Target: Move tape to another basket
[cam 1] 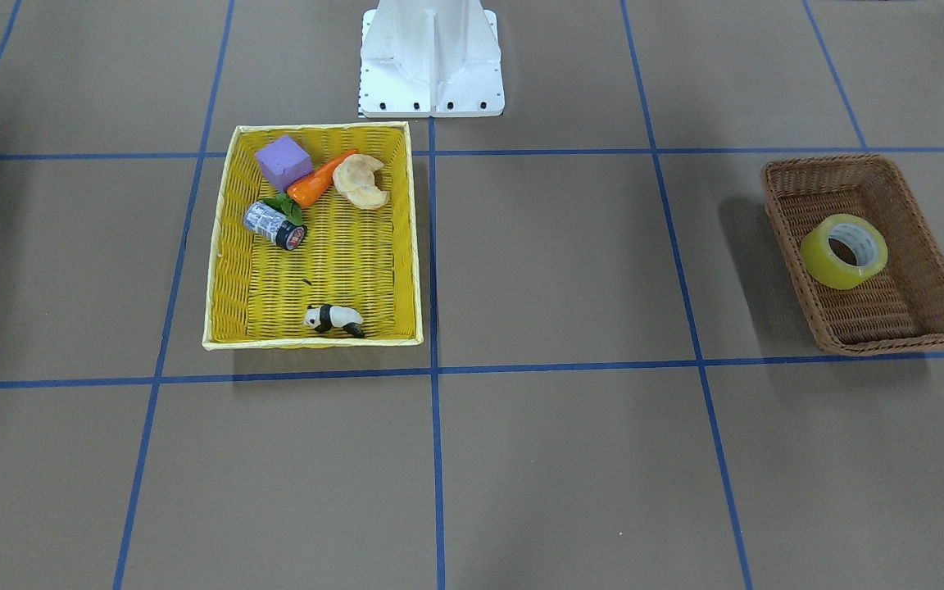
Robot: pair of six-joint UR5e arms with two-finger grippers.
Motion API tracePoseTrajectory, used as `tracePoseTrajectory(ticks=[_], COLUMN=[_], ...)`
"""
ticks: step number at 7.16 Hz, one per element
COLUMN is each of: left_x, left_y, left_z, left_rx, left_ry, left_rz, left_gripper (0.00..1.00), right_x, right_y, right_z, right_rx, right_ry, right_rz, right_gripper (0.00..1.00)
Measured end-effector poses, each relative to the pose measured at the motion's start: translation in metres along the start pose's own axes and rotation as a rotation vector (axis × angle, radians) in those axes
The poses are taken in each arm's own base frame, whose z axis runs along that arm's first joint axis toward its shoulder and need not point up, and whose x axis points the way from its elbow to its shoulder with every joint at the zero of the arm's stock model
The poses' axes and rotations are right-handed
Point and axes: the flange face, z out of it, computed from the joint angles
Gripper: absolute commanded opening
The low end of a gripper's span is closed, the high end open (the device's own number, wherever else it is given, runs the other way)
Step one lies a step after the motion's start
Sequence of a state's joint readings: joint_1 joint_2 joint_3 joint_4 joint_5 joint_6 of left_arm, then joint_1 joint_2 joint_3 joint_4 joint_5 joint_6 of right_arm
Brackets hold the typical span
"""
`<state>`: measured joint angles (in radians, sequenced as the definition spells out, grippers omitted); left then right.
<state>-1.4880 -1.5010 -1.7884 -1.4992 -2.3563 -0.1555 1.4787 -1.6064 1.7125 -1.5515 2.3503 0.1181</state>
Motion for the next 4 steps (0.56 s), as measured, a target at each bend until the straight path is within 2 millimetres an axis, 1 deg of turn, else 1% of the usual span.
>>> tracePoseTrajectory(ticks=[2,4], left_x=[0.0013,0.0014], left_y=[0.0014,0.0022], left_z=[0.0023,0.003], left_rx=[-0.013,-0.014], left_ry=[0.037,0.047], left_rz=[-0.007,-0.007], left_gripper=[0.98,0.98], right_x=[0.0018,0.0022], right_y=[0.0003,-0.0012], right_z=[0.0006,0.0043], right_rx=[-0.001,-0.004], right_ry=[0.011,0.06], right_rz=[0.003,-0.009], right_gripper=[1.0,1.0])
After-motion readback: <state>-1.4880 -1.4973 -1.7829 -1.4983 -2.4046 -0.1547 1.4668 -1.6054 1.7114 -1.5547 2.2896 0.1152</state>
